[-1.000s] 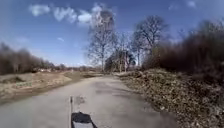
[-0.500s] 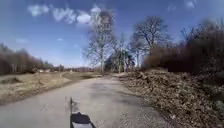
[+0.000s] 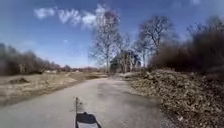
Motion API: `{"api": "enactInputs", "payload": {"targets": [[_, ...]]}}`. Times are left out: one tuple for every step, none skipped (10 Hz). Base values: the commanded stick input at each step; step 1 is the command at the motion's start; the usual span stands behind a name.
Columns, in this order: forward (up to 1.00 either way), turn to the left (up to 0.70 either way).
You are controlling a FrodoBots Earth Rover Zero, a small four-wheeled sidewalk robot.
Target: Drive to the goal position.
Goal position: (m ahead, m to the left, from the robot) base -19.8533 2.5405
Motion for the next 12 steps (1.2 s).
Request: {"api": "enactInputs", "payload": {"targets": [[0.00,0.45],[0.00,0.45],[0.00,0.45],[0.00,0.45],[0.00,0.45],[0.00,0.45],[0.00,0.45],[0.00,0.45],[0.00,0.45],[0.00,0.45],[0.00,0.45],[0.00,0.45]]}}
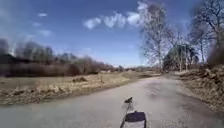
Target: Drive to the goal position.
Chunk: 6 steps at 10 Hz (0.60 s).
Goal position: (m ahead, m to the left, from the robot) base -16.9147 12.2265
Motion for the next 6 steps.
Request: {"api": "enactInputs", "payload": {"targets": [[0.00,0.45],[0.00,0.45],[0.00,0.45],[0.00,0.45],[0.00,0.45],[0.00,0.45]]}}
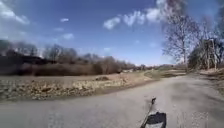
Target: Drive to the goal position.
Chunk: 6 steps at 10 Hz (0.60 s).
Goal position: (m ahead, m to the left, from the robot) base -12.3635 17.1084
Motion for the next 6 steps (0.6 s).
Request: {"api": "enactInputs", "payload": {"targets": [[0.00,0.45],[0.00,0.45],[0.00,0.45],[0.00,0.45],[0.00,0.45],[0.00,0.45]]}}
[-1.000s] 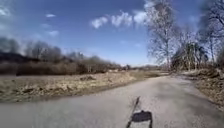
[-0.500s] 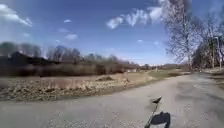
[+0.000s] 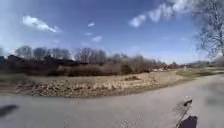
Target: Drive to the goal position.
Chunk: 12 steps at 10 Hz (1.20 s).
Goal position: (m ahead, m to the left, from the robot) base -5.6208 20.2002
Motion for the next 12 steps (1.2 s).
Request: {"api": "enactInputs", "payload": {"targets": [[0.00,0.45],[0.00,0.45],[0.00,0.45],[0.00,0.45],[0.00,0.45],[0.00,0.45],[0.00,0.45],[0.00,0.45],[0.00,0.45],[0.00,0.45],[0.00,0.45],[0.00,0.45]]}}
